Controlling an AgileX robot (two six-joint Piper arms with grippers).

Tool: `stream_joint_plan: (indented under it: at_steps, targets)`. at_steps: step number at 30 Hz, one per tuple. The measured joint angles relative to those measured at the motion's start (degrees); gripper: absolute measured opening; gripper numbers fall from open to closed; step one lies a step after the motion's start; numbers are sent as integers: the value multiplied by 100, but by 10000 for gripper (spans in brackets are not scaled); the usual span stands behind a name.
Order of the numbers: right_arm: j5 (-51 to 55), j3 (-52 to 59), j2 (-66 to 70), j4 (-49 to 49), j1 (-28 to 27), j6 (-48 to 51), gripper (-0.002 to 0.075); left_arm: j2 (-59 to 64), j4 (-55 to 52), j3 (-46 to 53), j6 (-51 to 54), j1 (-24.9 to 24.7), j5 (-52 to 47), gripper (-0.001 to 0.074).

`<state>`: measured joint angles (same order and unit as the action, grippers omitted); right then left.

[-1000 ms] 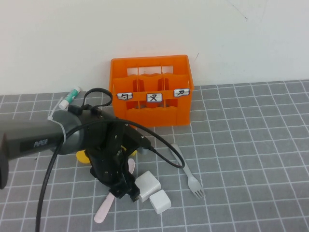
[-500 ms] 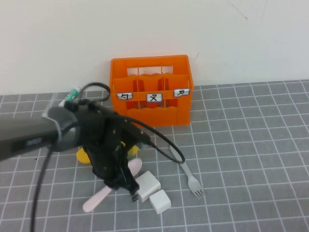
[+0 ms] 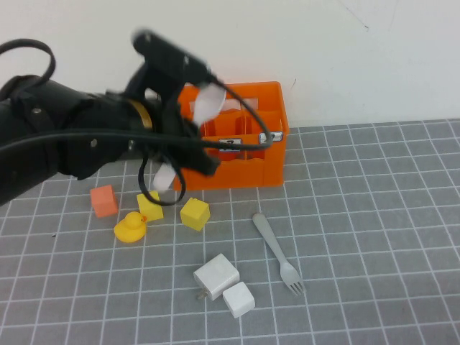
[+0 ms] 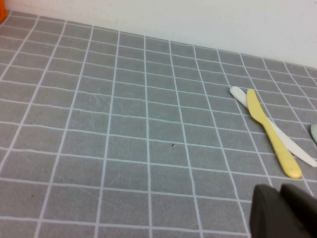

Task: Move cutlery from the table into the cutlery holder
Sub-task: Place the fork on the box

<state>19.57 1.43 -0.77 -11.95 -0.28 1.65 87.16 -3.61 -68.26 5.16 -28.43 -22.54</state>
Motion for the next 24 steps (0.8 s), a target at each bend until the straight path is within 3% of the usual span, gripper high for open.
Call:
stream_joint_plan:
  at_steps: [8, 17, 24]
  targets:
    - [0, 0, 0, 0, 0, 0, 29, 106, 14, 0, -318, 25, 2082, 107]
    - [0, 0, 0, 0, 0, 0, 29, 696, 1308, 0, -448, 718, 4172, 107]
    - [0, 0, 0, 0, 0, 0, 29, 1424, 1401, 0, -516, 817, 5556, 107]
